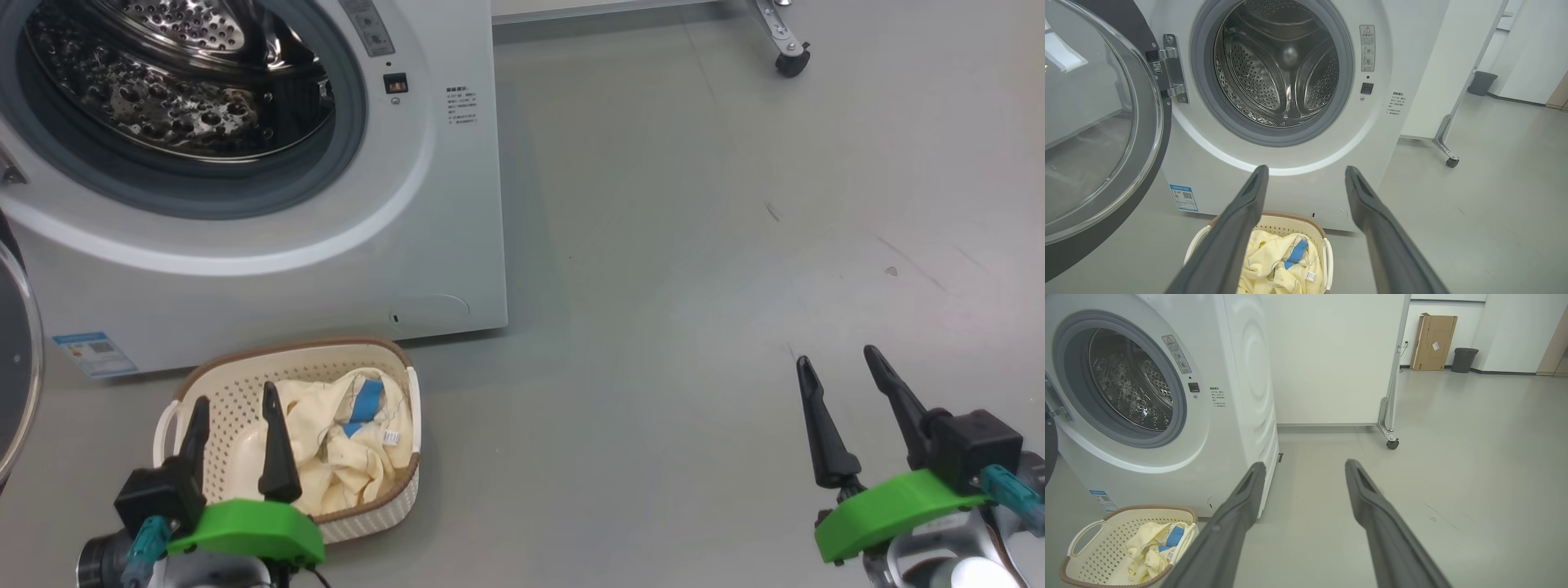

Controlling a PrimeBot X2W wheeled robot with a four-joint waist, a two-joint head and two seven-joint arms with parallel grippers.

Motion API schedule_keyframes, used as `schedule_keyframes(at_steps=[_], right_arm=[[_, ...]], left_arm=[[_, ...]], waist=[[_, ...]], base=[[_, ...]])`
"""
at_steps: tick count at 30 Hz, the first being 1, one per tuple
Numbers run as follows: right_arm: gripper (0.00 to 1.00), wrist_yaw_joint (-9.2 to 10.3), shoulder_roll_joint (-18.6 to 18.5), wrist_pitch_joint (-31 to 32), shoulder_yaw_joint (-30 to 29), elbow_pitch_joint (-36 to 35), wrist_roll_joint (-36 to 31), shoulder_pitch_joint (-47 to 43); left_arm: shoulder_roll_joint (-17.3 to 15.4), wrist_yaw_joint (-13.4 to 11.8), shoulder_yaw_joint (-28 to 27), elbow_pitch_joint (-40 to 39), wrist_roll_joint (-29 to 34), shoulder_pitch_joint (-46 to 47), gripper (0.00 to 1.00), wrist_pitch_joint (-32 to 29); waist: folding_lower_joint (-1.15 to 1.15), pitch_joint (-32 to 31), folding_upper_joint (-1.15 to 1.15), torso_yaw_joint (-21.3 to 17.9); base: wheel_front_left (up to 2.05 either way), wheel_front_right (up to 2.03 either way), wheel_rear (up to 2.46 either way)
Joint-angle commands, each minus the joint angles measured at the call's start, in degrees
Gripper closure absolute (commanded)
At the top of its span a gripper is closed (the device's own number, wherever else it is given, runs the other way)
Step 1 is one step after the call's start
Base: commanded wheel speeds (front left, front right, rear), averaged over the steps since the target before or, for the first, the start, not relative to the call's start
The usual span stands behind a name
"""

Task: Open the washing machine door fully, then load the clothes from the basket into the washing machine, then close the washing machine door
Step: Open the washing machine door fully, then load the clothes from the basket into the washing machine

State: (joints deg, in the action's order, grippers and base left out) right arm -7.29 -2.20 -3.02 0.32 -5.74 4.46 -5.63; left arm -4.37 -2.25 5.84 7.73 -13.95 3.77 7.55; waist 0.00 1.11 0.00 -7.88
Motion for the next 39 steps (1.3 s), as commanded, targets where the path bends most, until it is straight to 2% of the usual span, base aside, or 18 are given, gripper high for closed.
schedule_keyframes(at_steps=[1,21,39], right_arm=[[0.00,-0.20,-0.67,-0.25,1.13,-2.34,-0.61,1.53],[0.00,-0.20,-0.67,-1.97,2.57,0.61,-2.86,6.45],[0.00,-0.20,-0.67,-2.20,2.60,1.10,-2.68,6.66]], left_arm=[[-1.15,-0.29,-1.72,-1.53,0.10,1.48,0.00,0.24],[-0.98,-1.37,-0.31,-0.34,-0.51,2.05,0.00,-0.07],[-1.27,-2.05,0.41,-0.57,-0.96,1.98,0.00,0.33]], waist=[[0.00,0.06,0.00,0.18],[0.00,0.60,0.00,2.55],[0.00,0.81,0.00,2.42]], base=[[0.00,0.00,0.00],[0.00,0.00,0.00],[0.02,-0.09,0.07]])
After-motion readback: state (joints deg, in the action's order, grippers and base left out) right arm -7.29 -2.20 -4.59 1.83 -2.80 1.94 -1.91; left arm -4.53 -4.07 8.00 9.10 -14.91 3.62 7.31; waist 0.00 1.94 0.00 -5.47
